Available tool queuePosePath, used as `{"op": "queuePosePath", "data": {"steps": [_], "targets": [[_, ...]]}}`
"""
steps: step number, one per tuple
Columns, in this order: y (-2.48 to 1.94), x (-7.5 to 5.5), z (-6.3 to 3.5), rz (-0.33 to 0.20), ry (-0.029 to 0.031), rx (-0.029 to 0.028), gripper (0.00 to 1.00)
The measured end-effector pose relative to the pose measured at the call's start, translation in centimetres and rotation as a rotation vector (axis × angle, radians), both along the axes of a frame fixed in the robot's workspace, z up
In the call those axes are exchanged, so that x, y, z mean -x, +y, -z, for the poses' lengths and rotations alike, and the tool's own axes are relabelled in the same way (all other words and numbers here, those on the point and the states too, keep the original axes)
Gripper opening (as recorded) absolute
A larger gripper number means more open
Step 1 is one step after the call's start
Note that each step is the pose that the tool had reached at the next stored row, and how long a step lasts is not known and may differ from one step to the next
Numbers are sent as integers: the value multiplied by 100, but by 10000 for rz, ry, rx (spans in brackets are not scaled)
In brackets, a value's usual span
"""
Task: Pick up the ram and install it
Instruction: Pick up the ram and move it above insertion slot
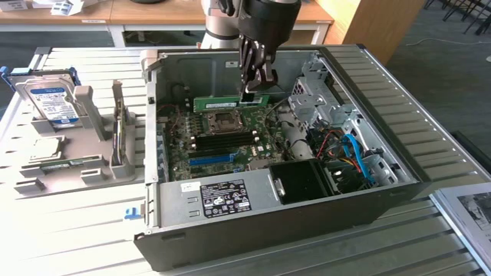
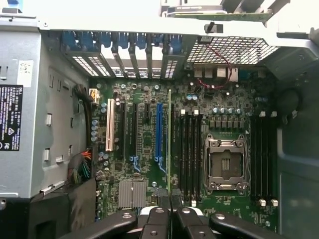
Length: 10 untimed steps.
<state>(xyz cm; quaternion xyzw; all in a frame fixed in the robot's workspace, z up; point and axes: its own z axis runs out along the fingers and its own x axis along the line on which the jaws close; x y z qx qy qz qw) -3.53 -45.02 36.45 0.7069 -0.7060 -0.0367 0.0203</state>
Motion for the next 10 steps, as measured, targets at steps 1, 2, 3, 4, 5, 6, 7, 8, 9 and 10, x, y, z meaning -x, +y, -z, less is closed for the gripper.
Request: {"op": "queuePosePath", "data": {"steps": [1, 2, 3, 4, 5, 6, 7, 8, 9, 10], "targets": [[0, 0, 14, 0, 0, 0, 12], [0, 0, 27, 0, 0, 0, 12], [0, 0, 41, 0, 0, 0, 12], [0, 0, 56, 0, 0, 0, 12], [0, 0, 70, 0, 0, -2, 12], [0, 0, 85, 0, -1, -1, 12], [0, 0, 98, -1, 0, 0, 12], [0, 0, 110, 0, 0, -1, 12], [0, 0, 118, 0, -1, -1, 12], [0, 0, 118, 0, 0, 1, 12]]}}
